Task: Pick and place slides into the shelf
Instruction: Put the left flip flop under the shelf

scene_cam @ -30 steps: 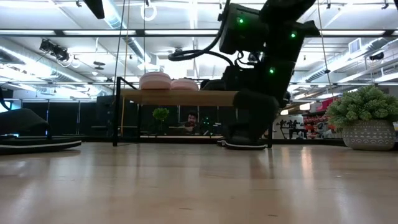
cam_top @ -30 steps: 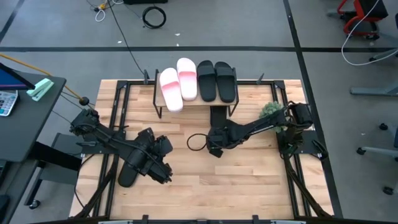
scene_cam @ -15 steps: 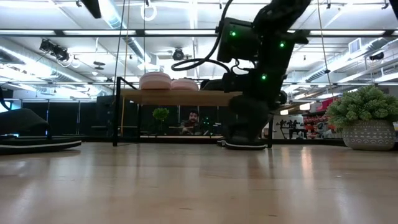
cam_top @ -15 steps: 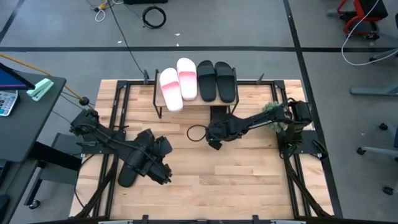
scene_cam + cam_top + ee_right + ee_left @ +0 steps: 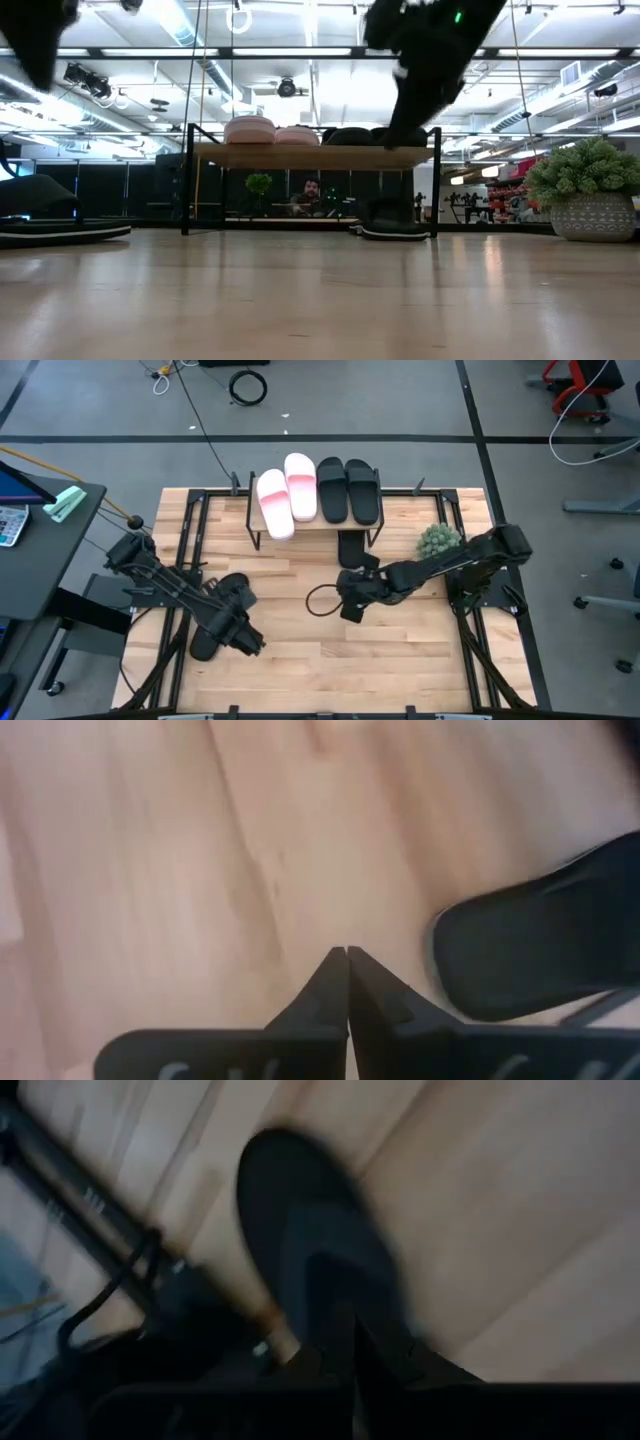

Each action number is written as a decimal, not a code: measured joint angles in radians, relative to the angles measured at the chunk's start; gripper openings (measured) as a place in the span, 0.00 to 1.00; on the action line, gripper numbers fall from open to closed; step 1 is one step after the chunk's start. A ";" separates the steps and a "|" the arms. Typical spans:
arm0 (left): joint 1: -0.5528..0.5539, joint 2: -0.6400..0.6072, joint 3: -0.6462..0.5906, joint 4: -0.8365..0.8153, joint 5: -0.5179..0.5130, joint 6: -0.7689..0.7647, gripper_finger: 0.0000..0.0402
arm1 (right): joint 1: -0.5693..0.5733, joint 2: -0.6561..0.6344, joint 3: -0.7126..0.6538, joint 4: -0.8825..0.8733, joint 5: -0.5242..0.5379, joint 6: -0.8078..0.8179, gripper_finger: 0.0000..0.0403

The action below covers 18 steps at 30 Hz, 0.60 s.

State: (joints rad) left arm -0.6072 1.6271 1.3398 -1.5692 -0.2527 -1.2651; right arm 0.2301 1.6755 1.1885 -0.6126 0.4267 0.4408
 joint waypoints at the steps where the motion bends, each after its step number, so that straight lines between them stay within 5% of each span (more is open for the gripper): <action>1: 0.001 -0.015 -0.041 0.018 0.025 0.011 0.03 | 0.009 -0.023 0.000 -0.001 0.024 0.000 0.01; 8: -0.053 -0.248 -0.282 0.445 0.099 0.091 0.01 | 0.071 -0.166 0.000 -0.003 0.192 -0.018 0.01; 18: -0.117 -0.578 -0.578 0.458 -0.047 -0.144 0.07 | 0.107 -0.187 0.000 -0.010 0.262 -0.042 0.01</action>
State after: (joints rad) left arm -0.7246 1.0495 0.7622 -1.1114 -0.2994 -1.4087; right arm 0.3369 1.4882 1.1885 -0.6229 0.6892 0.3987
